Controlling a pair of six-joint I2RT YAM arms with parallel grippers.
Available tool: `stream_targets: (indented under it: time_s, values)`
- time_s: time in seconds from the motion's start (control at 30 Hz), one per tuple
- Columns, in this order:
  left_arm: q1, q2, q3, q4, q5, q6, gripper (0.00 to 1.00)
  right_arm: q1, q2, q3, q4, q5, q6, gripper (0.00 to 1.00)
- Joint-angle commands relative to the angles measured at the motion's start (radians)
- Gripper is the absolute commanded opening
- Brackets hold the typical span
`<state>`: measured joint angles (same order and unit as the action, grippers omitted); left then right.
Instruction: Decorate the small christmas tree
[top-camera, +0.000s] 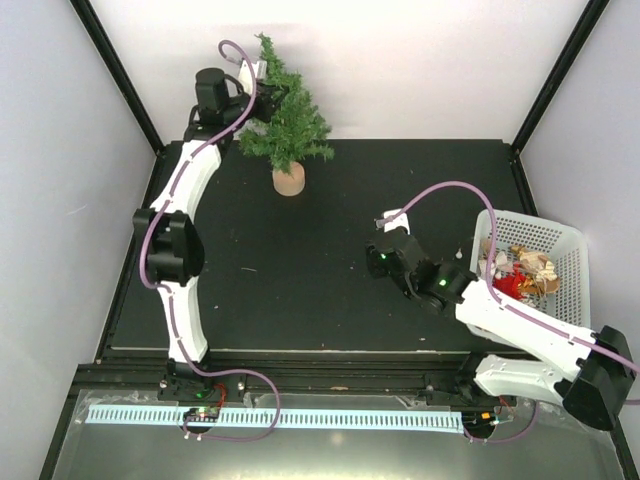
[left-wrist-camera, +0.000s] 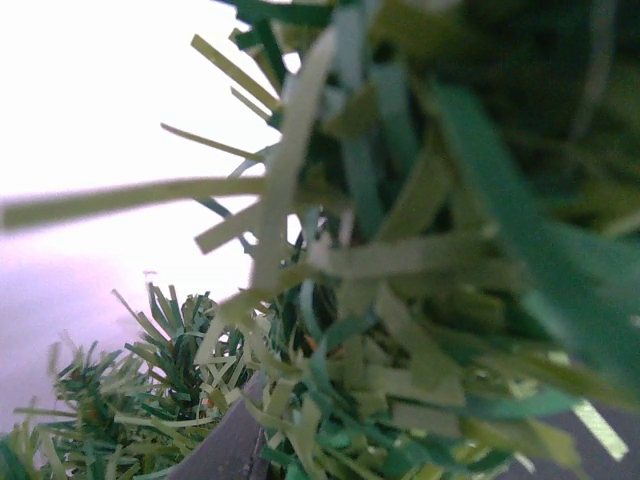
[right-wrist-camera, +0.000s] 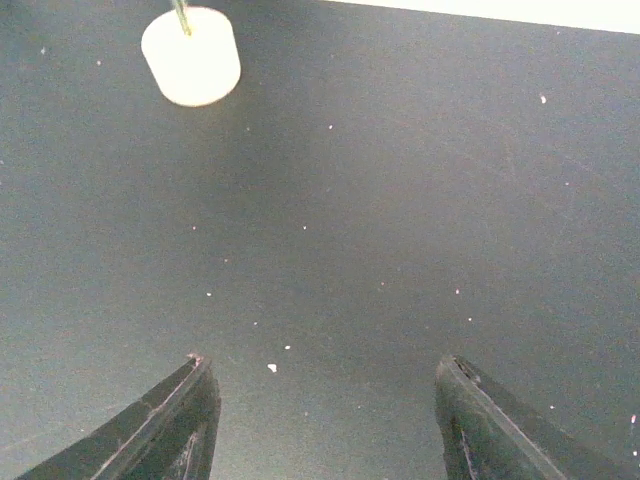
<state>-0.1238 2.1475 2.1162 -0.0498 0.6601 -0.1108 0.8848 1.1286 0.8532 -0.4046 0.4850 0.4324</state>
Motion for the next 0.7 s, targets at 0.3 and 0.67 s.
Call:
stream_targets:
  time_s: [0.3, 0.67]
  values:
    - [-0.084, -0.573, -0.603, 0.208, 0.179, -0.064, 0.02, -0.004, -0.17, -0.03, -0.046, 0.081, 0.035, 0.61]
    - [-0.312, -0.721, -0.766, 0.105, 0.107, 0.069, 0.02, -0.003, -0.254, -0.109, -0.1, 0.082, 0.109, 0.6]
